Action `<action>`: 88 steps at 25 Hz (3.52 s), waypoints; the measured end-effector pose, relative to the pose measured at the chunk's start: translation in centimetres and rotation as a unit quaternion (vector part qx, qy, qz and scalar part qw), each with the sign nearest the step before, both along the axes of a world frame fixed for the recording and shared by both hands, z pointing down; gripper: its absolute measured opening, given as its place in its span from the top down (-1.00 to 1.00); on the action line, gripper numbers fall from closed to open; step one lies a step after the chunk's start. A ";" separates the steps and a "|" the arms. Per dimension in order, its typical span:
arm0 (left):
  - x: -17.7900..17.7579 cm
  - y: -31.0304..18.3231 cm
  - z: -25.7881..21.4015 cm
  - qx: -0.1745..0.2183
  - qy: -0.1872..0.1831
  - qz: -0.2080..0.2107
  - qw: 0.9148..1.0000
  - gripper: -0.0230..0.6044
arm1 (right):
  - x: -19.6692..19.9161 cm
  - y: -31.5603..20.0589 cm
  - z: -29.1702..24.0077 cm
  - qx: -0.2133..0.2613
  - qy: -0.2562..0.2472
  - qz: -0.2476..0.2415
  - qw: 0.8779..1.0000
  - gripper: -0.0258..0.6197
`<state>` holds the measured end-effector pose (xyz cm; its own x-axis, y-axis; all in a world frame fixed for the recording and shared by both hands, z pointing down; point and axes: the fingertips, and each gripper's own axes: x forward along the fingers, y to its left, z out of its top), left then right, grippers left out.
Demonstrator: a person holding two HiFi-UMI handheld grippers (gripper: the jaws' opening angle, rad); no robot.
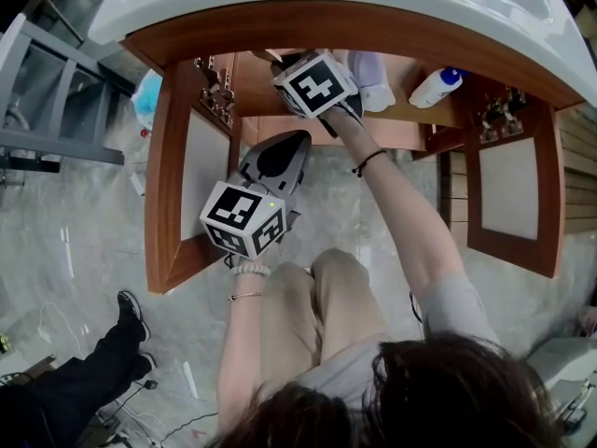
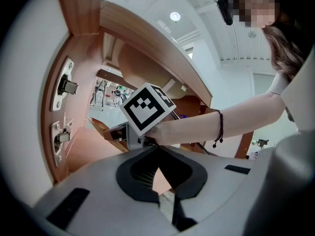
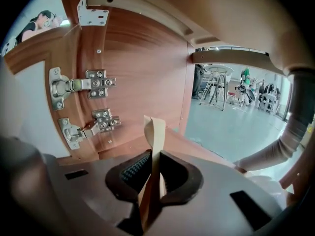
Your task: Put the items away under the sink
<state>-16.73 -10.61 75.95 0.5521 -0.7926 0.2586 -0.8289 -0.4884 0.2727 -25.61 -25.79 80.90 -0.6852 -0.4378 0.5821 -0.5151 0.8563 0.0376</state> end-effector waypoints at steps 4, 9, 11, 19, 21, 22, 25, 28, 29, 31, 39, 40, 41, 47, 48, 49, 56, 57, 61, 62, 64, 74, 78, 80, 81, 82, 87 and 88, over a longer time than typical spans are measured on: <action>0.1 -0.4 0.3 0.005 -0.003 0.002 1.000 0.94 | 0.4 -0.7 0.6 0.008 0.003 0.008 1.000 0.74; 0.1 -0.8 0.7 0.011 -0.005 0.003 1.000 0.94 | 0.5 -1.2 1.2 0.018 0.004 0.011 1.000 0.74; 0.2 -0.9 0.9 0.013 -0.006 0.004 1.000 0.94 | 0.5 -1.3 1.5 0.020 0.005 0.014 1.000 0.74; 0.0 -1.0 1.4 0.017 -0.007 0.004 1.000 0.94 | 0.8 -1.8 2.1 0.046 0.026 0.020 0.998 0.54; -0.2 -0.9 1.3 0.018 -0.007 0.002 1.000 0.94 | 0.8 -2.0 2.0 0.054 0.029 0.022 0.998 0.49; -0.3 -0.8 1.3 0.017 -0.006 0.001 1.000 0.94 | 0.9 -2.0 1.9 0.057 0.028 0.025 0.998 0.45; -0.4 -0.3 0.9 0.016 -0.004 0.001 1.000 0.93 | 0.9 -1.9 0.9 0.061 0.011 0.031 0.998 0.36; -0.4 -0.1 0.2 0.015 -0.003 0.000 1.000 0.94 | 0.4 -1.0 -0.4 0.064 -0.007 0.019 0.998 0.37; -0.3 0.0 -0.2 0.015 -0.002 0.001 1.000 0.94 | 0.3 -0.7 -0.8 0.064 -0.010 0.016 0.998 0.37; -0.2 0.2 -1.0 0.015 -0.001 0.001 1.000 0.94 | 0.3 0.0 -1.7 0.061 -0.017 0.011 0.998 0.40; 1.4 2.3 -4.5 -0.002 0.012 0.007 1.000 0.94 | 1.8 3.6 -5.1 0.049 -0.025 -0.006 0.998 0.68; 1.7 2.6 -5.0 -0.004 0.013 0.008 1.000 0.94 | 2.0 4.0 -5.6 0.046 -0.024 -0.008 0.999 0.69; 1.9 2.8 -5.5 -0.006 0.014 0.009 1.000 0.94 | 2.2 4.5 -5.9 0.042 -0.023 -0.009 0.999 0.73; 2.9 4.4 -8.2 -0.018 0.015 0.022 0.999 0.94 | 3.3 6.5 -8.1 0.021 -0.015 -0.012 1.000 0.85; 3.0 4.6 -8.6 -0.019 0.016 0.022 0.999 0.94 | 3.4 6.8 -8.5 0.017 -0.016 -0.016 1.000 0.86; 3.0 4.9 -9.0 -0.021 0.017 0.022 0.999 0.93 | 3.5 7.1 -8.9 0.014 -0.017 -0.020 1.000 0.87; 3.7 7.0 -12.2 -0.040 0.017 0.022 0.999 0.94 | 4.8 9.5 -12.5 -0.012 -0.032 -0.027 0.999 0.87; 3.7 7.3 -12.7 -0.042 0.015 0.022 0.999 0.94 | 5.0 9.9 -13.1 -0.017 -0.036 -0.027 0.999 0.87; 3.7 8.0 -15.1 -0.049 0.012 0.021 0.998 0.94 | 5.7 11.3 -15.6 -0.037 -0.057 -0.024 0.997 0.87; 3.7 8.2 -15.7 -0.051 0.011 0.021 0.998 0.94 | 5.9 11.7 -16.3 -0.041 -0.062 -0.024 0.997 0.87; 3.7 8.6 -16.8 -0.053 0.009 0.019 0.998 0.94 | 6.2 12.3 -17.8 -0.047 -0.072 -0.023 0.996 0.87; 2.2 9.5 -22.0 -0.055 0.021 -0.023 0.998 0.93 | 8.3 15.0 -25.5 -0.059 -0.135 -0.019 0.989 0.87; 1.6 9.5 -24.1 -0.052 0.032 -0.042 0.997 0.94 | 9.6 16.6 -28.2 -0.066 -0.158 -0.016 0.985 0.87; 1.5 9.4 -25.1 -0.050 0.037 -0.049 0.997 0.94 | 10.2 17.4 -29.4 -0.069 -0.169 -0.013 0.983 0.87; 1.4 9.4 -25.5 -0.049 0.039 -0.051 0.997 0.93 | 10.5 17.8 -29.9 -0.068 -0.172 -0.012 0.983 0.87; 1.5 9.3 -26.0 -0.047 0.041 -0.053 0.997 0.94 | 10.8 18.2 -30.5 -0.067 -0.174 -0.011 0.982 0.87; 2.1 9.1 -28.3 -0.040 0.050 -0.051 0.997 0.94 | 12.2 19.5 -33.4 -0.069 -0.206 0.006 0.976 0.87; 2.2 9.1 -28.8 -0.038 0.053 -0.050 0.997 0.94 | 12.4 19.6 -34.1 -0.068 -0.213 0.010 0.975 0.87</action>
<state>-14.49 -1.47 47.18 0.4985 -0.8254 0.2650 -0.8373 -0.3793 0.3938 -13.16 -6.17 46.78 -0.8697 -0.3926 0.2993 -0.4758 0.8282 -0.2962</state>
